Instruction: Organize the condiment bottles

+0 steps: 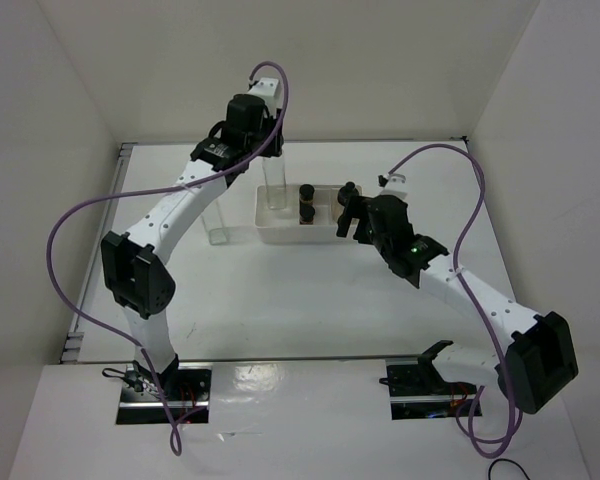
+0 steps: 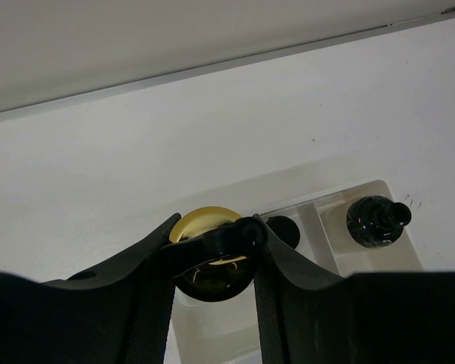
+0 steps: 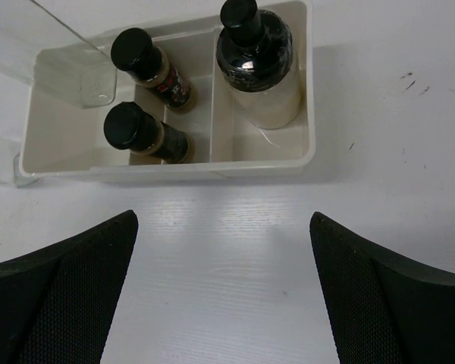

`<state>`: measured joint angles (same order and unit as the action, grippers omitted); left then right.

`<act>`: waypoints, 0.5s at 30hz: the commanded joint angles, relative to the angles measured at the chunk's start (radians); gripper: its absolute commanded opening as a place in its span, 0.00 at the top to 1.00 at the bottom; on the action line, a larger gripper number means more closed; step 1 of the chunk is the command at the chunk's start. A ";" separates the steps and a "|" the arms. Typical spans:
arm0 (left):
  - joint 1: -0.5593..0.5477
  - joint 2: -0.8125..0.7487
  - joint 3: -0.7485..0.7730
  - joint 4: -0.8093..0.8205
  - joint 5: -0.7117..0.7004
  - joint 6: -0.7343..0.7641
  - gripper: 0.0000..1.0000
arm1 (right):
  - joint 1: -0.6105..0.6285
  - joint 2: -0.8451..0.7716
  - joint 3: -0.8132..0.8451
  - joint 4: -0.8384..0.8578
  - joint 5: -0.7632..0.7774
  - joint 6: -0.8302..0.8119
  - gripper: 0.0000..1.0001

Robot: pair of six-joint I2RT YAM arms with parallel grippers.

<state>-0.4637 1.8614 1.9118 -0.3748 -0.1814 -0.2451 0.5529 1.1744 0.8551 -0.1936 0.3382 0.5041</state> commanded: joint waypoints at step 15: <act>-0.004 0.001 -0.083 0.132 -0.042 -0.039 1.00 | -0.038 0.045 -0.014 0.056 -0.018 -0.022 0.02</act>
<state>-0.4637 1.8725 1.8172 -0.3584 -0.2016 -0.2680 0.5228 1.2121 0.8440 -0.1848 0.3202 0.4950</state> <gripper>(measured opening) 0.472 0.982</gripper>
